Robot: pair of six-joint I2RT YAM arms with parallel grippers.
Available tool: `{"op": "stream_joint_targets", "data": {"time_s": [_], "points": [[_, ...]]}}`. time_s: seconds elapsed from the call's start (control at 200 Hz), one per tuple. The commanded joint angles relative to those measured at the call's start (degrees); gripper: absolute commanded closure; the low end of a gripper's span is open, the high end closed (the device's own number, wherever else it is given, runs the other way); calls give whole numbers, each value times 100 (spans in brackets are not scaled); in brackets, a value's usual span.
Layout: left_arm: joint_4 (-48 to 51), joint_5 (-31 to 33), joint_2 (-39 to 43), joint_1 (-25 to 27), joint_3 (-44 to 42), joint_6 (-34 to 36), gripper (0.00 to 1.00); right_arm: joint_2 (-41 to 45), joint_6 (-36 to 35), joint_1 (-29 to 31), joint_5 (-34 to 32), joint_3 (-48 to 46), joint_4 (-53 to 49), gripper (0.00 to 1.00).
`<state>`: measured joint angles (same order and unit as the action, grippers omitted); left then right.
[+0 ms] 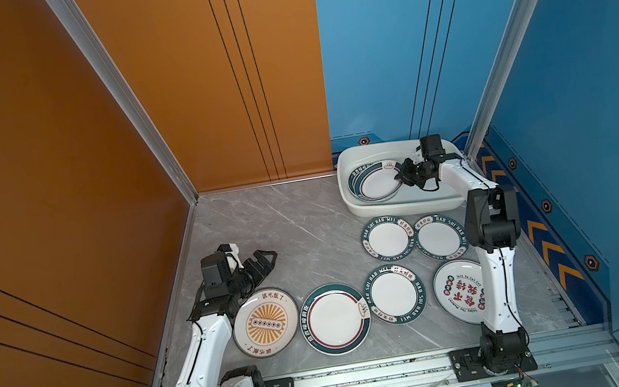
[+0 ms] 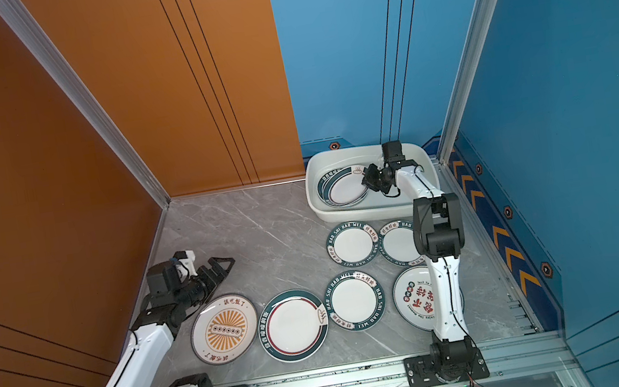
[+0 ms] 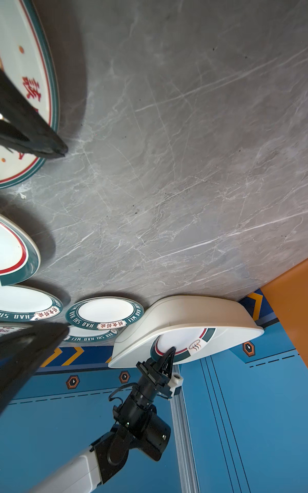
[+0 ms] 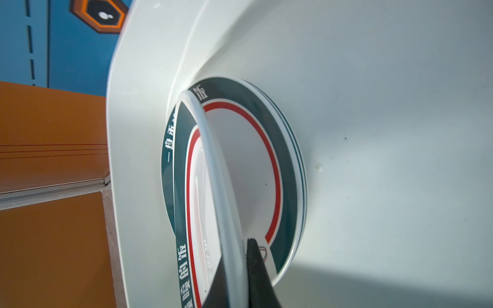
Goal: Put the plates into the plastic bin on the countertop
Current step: 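Carry the plate into the bin with the right gripper while the left gripper releases, then lower the red-ring plate onto the stack and open the right gripper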
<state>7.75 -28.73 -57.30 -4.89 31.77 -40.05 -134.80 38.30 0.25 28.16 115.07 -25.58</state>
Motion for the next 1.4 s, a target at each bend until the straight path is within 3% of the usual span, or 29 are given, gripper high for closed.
{"op": "stream_joint_targets", "data": {"time_s": [0.0,0.265,0.596,0.776,1.061,1.397], "points": [[95,-53,108,-47,-40,137,2,-108,43,10,-82,364,-258,100],[95,-81,94,-56,-17,137,2,-357,-29,45,-265,439,-410,97],[69,-128,71,-43,12,112,2,-529,-521,167,-797,963,-1179,61],[93,-139,70,-38,32,119,2,-588,-916,323,-1351,1323,-1694,51],[218,-63,61,70,132,173,2,-544,-1460,649,-2214,1744,-2146,47],[218,155,-53,424,244,153,2,-521,-1639,732,-2582,1923,-2347,46]]}}
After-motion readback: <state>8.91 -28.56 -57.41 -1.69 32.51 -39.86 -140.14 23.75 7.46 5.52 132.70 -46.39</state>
